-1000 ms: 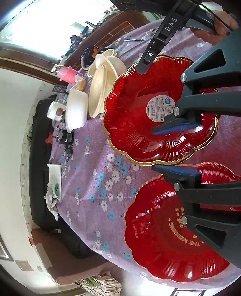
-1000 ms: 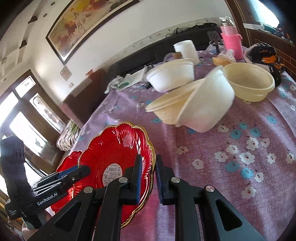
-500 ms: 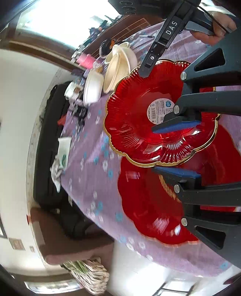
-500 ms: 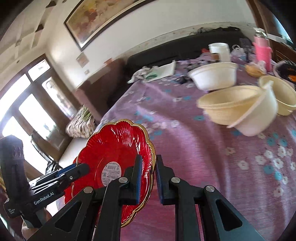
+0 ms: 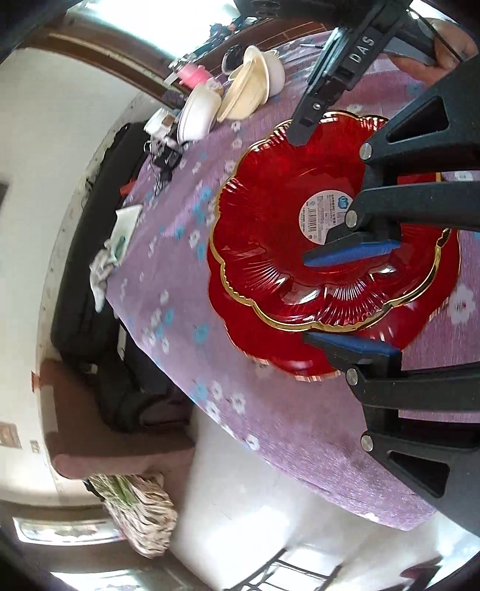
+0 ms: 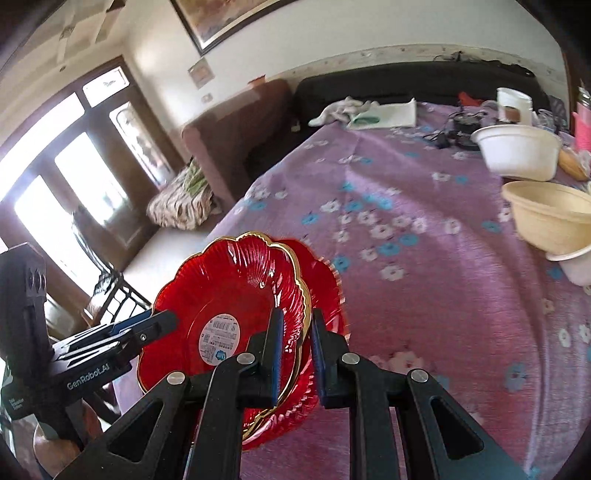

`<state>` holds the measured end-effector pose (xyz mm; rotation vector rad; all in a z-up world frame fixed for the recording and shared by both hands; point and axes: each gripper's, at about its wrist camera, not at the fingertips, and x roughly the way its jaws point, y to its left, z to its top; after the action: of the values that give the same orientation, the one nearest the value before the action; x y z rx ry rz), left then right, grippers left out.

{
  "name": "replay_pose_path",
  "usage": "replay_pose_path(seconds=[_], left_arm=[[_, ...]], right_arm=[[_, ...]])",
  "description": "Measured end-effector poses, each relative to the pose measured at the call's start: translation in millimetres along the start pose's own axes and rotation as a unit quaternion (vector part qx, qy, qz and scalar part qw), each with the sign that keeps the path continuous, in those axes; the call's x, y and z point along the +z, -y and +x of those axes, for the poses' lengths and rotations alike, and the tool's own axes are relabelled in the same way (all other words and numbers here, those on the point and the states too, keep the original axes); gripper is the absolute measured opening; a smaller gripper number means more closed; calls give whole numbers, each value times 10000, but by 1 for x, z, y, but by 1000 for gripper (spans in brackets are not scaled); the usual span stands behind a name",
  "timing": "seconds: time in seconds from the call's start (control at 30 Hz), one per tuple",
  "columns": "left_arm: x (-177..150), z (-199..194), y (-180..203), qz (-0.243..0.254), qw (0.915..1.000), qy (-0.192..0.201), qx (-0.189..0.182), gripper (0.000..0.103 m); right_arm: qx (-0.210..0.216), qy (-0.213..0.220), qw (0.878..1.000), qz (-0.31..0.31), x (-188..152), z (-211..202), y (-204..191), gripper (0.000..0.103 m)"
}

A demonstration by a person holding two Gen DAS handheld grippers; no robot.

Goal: Organize plates and bowls
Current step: 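Lower the smaller red plate onto the wedding plate and open the right gripper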

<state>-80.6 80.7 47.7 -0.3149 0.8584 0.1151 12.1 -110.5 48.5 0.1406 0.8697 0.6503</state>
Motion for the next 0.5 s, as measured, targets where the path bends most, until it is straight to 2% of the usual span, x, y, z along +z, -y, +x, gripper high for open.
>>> replay_pose_path(seconds=[0.17,0.43,0.5], left_arm=[[-1,5,-7,-64,10000,-39,18,33],[2,9,-3,54,9999,-25,126,34],[4,11,1,151,9997,-37,202,37]], right_arm=[[-14,-233,9997,-37,-5,18,-3,17],[-125,-312,9994,-84,-7,27,-2,17],[-158,-317,9993,-84,-8,28,-2,17]])
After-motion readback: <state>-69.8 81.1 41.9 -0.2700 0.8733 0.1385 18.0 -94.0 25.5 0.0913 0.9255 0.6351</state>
